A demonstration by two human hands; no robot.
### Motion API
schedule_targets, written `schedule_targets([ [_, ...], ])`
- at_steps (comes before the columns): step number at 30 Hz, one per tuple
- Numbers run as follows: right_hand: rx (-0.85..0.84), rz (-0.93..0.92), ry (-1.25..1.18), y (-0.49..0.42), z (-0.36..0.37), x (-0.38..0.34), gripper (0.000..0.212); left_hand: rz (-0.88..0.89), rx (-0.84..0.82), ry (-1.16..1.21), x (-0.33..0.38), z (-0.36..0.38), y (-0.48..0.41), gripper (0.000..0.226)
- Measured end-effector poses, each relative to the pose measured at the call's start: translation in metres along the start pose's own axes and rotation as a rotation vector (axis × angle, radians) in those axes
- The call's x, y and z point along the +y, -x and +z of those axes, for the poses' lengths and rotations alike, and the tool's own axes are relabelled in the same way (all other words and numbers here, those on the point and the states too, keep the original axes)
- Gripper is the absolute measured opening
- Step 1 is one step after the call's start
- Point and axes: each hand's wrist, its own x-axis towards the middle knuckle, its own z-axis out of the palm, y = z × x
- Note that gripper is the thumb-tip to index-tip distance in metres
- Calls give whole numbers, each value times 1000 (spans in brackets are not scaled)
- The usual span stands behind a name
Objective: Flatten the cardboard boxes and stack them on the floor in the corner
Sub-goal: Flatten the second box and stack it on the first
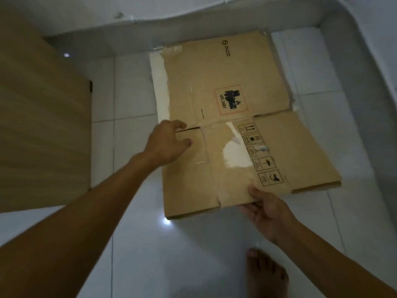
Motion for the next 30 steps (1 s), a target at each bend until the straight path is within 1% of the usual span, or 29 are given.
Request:
schedule_targets([
  [3, -80, -132, 2, 1, -3, 0, 33, 15, 37, 34, -10, 21, -9, 56],
  [5, -109, -204, -35, 2, 0, 0, 31, -24, 76, 3, -21, 30, -14, 64],
  [7, -130, -254, -84, 0, 4, 2, 38, -148, 128, -28, -29, 33, -13, 78],
  [8, -140, -260, -107, 0, 7, 4, 43, -236, 139, 2, -31, 34, -12, 85],
  [9, -143, -262, -126, -1, 9, 6, 46, -324, 132, 98, -34, 36, -11, 90],
  [10, -154, -258, -146, 0, 10, 7, 47, -392, 116, 219, -34, 38, -10, 91],
  [11, -163, -251, -159, 1, 11, 8, 48, -423, 108, 338, -35, 39, -10, 85],
  [13, -176, -245, -163, 3, 9, 10, 47, -419, 133, 522, -34, 40, -7, 67],
  [15, -176, -253, -173, 4, 5, 9, 47, -389, 156, 642, -34, 41, -6, 53],
  [17, -176, -251, -190, 6, 1, 8, 47, -370, 153, 702, -34, 43, -4, 44],
  [20, -211, -239, -215, 4, -2, 7, 47, -365, 149, 688, -34, 48, -5, 45],
  [22, -216, -227, -187, -5, 0, 5, 46, -355, 163, 701, -34, 48, -8, 44],
  [26, -218, -203, -127, -16, 8, 2, 35, -314, 213, 643, -36, 44, -14, 39],
  [28, -209, -213, -104, -17, 6, 5, 29, -302, 204, 619, -40, 47, -12, 36],
  [30, -188, -210, -75, -21, 1, 7, 28, -286, 200, 592, -43, 55, -9, 39],
])
